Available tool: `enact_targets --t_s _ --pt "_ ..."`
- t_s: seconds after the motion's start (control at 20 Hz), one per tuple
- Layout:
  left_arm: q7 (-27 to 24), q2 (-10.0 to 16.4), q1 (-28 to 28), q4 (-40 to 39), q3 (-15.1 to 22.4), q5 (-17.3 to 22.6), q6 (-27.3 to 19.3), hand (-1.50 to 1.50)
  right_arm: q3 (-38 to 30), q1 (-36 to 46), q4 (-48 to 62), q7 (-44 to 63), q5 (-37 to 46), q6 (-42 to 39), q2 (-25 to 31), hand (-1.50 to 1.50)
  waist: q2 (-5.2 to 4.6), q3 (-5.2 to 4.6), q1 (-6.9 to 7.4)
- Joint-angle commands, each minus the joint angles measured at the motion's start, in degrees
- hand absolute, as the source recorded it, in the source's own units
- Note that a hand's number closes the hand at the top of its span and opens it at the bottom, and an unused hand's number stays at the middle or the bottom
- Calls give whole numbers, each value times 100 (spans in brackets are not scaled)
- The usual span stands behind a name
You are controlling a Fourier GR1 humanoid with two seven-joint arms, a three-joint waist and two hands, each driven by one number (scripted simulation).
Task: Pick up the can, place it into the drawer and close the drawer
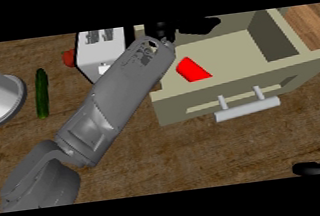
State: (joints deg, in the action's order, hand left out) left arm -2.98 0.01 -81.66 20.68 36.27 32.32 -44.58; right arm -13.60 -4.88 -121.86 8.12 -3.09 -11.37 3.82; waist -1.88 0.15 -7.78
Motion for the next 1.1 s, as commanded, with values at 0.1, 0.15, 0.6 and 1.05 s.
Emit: enact_targets --t_s 0.1,0.15,0.6,1.05 --pt "-156 -1 124 37 -31 265 -125 -150 -18 214 -198 -275 740 37 385 -150 -12 -7 32" --pt "-98 -1 71 137 -128 404 -78 -150 -10 202 -321 -321 776 27 410 -150 9 -8 40" --pt "-492 -1 107 328 -219 790 -20 -150 589 164 -520 -614 2078 -68 733 -150 32 -10 246" --pt "-393 -1 -148 378 -200 832 -299 -150 1425 499 -125 -627 4337 312 1092 -150 121 -15 598"
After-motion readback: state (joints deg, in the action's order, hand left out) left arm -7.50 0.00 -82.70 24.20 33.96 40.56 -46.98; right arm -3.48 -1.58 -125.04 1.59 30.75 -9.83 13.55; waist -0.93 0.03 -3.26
